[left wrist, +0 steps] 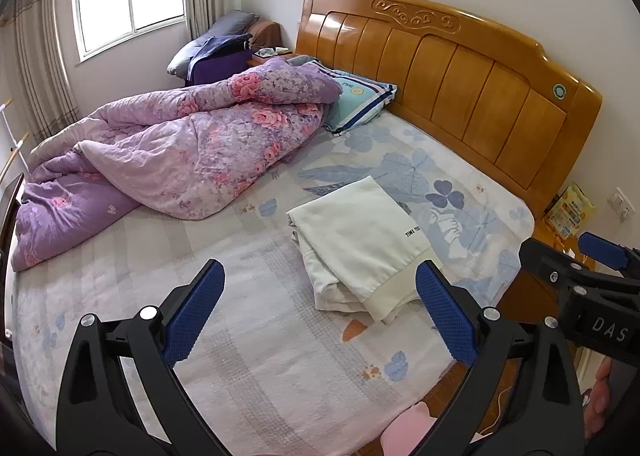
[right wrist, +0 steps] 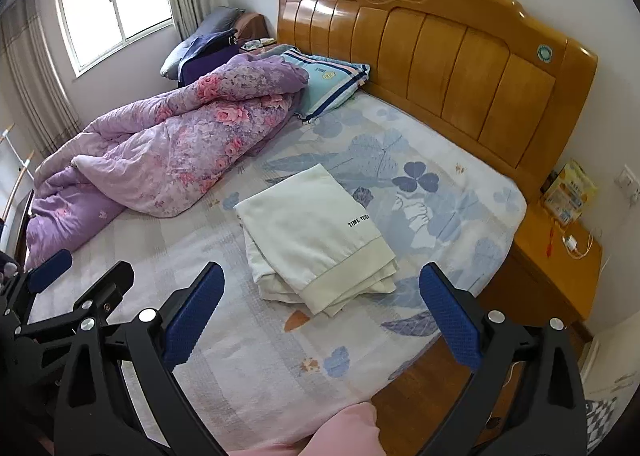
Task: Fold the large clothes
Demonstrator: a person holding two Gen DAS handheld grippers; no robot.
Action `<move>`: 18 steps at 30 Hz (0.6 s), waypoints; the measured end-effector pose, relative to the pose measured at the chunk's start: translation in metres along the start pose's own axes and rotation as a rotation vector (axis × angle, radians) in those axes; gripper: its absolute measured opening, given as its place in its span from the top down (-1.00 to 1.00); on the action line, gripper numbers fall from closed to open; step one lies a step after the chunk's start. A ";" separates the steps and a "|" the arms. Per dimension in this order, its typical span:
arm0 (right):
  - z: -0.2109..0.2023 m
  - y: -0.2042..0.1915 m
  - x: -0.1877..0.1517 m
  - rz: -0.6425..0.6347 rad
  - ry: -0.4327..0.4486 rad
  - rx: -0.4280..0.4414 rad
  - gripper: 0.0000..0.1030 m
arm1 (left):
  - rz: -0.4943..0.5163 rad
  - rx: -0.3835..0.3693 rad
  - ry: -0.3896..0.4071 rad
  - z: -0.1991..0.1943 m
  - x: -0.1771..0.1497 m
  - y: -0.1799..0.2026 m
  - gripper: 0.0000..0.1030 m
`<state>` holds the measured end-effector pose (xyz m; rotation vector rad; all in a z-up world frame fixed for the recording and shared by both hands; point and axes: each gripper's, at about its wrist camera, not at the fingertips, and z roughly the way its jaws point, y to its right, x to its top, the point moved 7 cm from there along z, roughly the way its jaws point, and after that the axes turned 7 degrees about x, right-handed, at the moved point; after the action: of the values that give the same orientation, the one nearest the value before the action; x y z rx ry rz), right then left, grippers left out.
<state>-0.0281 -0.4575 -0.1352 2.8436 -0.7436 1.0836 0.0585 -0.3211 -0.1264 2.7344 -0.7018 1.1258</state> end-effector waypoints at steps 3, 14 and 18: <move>0.004 0.002 -0.002 0.012 -0.016 0.002 -0.83 | 0.004 0.004 -0.007 0.002 0.000 0.001 -0.88; 0.007 -0.001 -0.002 0.004 -0.023 -0.003 -0.83 | -0.013 -0.009 -0.028 0.008 -0.001 -0.004 -0.88; 0.007 -0.001 -0.003 0.006 -0.027 -0.004 -0.83 | -0.013 -0.013 -0.028 0.009 0.000 -0.004 -0.88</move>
<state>-0.0251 -0.4567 -0.1425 2.8596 -0.7559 1.0456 0.0659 -0.3199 -0.1329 2.7454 -0.6905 1.0785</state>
